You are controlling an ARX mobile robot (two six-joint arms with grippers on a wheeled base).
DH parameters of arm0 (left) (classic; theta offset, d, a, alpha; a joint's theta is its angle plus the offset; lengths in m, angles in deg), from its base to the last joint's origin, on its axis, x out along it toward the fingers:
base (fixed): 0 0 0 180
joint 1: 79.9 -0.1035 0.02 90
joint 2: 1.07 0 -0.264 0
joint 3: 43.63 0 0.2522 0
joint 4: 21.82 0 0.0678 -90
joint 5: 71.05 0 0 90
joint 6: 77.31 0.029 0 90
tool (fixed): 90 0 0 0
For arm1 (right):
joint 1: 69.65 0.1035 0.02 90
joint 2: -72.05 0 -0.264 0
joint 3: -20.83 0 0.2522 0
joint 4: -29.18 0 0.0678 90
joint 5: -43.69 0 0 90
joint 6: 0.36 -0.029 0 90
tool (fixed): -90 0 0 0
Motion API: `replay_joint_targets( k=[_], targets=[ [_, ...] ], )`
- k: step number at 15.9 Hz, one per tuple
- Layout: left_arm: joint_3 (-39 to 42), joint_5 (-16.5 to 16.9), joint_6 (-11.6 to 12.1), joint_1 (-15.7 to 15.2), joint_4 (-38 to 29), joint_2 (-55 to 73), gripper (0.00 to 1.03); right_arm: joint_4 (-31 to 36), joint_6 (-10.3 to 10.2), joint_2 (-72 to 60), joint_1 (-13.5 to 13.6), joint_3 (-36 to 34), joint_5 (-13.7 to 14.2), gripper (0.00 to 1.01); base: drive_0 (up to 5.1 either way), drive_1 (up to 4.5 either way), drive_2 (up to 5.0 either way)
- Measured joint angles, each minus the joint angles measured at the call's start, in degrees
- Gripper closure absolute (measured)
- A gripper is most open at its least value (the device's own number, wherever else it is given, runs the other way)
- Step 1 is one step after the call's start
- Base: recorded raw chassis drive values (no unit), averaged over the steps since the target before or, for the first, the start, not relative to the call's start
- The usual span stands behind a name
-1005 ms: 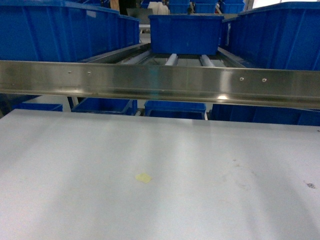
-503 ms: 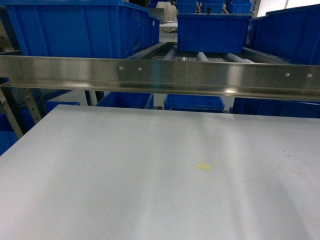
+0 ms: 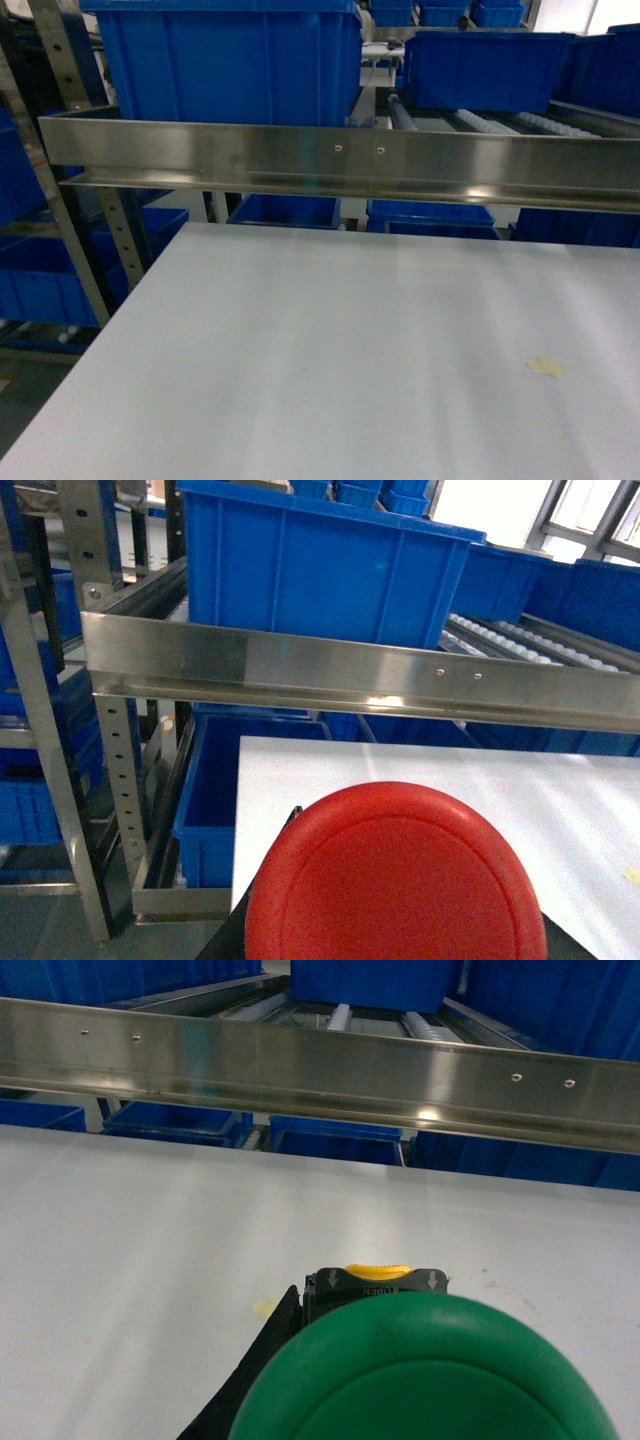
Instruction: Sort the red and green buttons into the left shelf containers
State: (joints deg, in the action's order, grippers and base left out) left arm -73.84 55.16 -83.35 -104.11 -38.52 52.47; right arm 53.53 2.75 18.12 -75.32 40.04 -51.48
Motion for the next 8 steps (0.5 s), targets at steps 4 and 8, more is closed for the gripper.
replay_joint_targets(
  k=[4, 8],
  targets=[
    [0.00, 0.02, 0.00, 0.00, -0.02, 0.11, 0.79, 0.11, -0.02, 0.00, -0.02, 0.00, 0.00, 0.74, -4.9, 2.71, 2.2],
    [0.00, 0.00, 0.00, 0.00, -0.13, 0.09, 0.79, 0.13, 0.00, 0.04, -0.02, 0.00, -0.02, 0.74, -4.9, 2.49, 2.5]
  ],
)
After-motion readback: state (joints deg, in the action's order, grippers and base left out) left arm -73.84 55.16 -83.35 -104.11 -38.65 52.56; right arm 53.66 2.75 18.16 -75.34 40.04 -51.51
